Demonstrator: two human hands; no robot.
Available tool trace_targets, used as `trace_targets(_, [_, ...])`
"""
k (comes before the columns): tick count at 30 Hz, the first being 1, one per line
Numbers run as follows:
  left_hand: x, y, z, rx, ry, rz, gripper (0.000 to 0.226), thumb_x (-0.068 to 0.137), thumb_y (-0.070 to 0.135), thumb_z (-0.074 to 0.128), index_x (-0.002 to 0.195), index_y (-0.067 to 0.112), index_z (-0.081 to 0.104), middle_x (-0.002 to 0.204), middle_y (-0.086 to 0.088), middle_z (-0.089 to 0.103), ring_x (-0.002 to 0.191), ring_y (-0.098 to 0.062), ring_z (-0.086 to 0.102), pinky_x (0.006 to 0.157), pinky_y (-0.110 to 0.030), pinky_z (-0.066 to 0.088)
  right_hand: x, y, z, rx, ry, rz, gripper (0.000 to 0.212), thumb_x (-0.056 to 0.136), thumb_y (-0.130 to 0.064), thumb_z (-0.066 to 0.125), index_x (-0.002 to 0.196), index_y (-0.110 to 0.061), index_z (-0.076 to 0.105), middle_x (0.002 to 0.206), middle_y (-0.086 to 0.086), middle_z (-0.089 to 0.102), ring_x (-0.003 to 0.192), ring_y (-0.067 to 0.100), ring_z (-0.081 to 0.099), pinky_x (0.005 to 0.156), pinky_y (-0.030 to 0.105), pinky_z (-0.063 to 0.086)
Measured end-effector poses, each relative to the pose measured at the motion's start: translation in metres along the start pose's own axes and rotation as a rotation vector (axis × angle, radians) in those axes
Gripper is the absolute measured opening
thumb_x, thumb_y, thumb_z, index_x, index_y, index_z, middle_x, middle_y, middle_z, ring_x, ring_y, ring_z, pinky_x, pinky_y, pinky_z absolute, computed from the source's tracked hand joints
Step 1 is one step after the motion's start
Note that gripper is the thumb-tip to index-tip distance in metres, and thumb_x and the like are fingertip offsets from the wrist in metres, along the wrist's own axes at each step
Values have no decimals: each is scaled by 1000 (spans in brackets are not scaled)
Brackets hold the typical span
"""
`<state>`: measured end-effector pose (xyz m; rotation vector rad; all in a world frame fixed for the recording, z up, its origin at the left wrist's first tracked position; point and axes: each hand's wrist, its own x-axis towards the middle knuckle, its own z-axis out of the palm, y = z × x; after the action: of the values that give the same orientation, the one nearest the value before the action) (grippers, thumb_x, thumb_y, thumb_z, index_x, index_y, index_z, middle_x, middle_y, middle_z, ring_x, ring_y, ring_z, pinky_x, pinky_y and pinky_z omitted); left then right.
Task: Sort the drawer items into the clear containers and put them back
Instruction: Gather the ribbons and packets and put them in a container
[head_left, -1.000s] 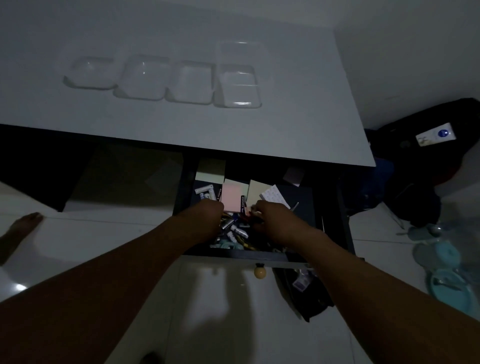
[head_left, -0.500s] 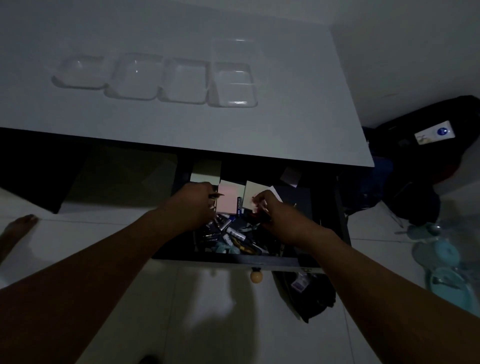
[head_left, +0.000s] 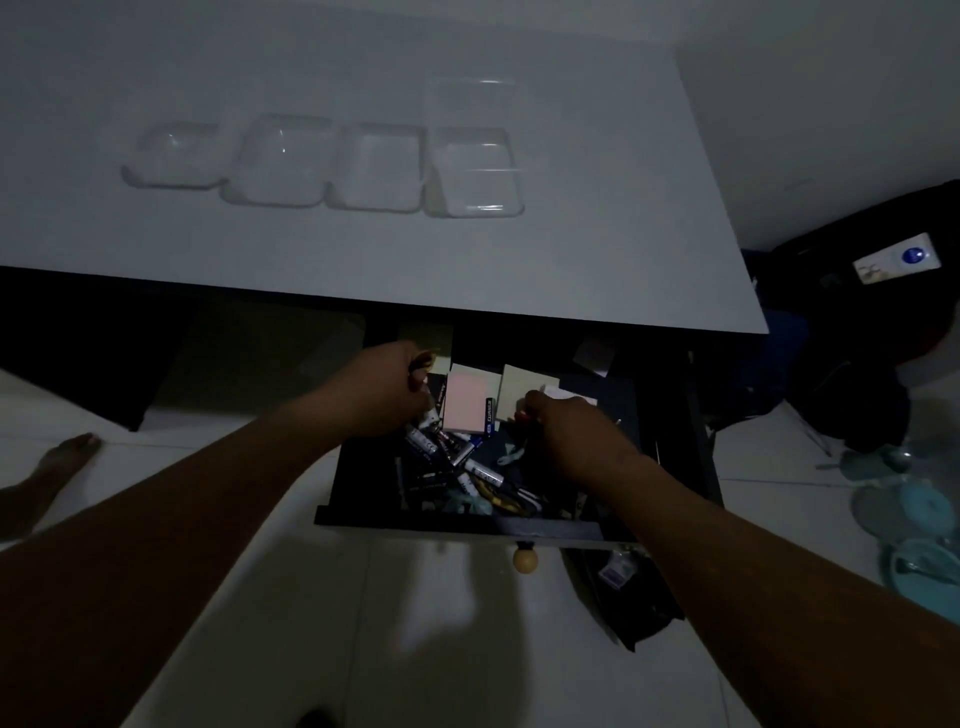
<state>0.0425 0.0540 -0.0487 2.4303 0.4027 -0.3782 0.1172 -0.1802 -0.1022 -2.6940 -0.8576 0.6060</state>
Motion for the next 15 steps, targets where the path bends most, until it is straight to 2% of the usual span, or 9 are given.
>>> trace_targets(2, [2,0,-6,25,-4,15,22,89,20,70,82,25,49,84,1,58,74,-12,54,56,-25,35,-3,4,-5,47,25,34,27,90,-24,64,116,-20,61,114,8,67,104,31,65,80,31,52])
trace_targets(5, [-3,2,-6,42,-86,61,26,87,18,73,83,27,49,84,3,59,75,-13,57,58,-23,38,-12,12,-19,160,80,110,27,91,-29,66,117,-20,63,114,7,71,105,29,66,75,25,41])
trace_targets(7, [-8,3,6,74,-212,151,26,85,15,74,85,28,51,88,1,62,81,-18,61,66,-29,50,-19,20,-25,223,110,165,25,91,-29,68,113,-20,64,112,9,71,102,29,67,75,26,42])
trace_targets(9, [-12,7,25,155,-325,296,19,84,8,71,87,19,56,89,-2,62,86,-21,62,78,-38,55,-26,28,-28,250,110,227,18,90,-30,69,104,-20,62,106,10,70,96,29,66,75,28,44])
trace_targets(12, [-10,17,58,221,-431,405,28,83,9,73,81,24,50,92,1,60,84,-17,57,72,-30,46,-34,37,-27,256,97,270,14,90,-30,69,97,-22,61,103,8,70,98,29,66,75,25,40])
trace_targets(15, [-2,27,74,282,-445,481,27,81,11,76,95,18,55,102,2,51,90,-15,48,73,-25,34,-37,43,-24,295,94,291,18,90,-31,70,104,-22,65,107,5,70,103,26,67,78,24,42])
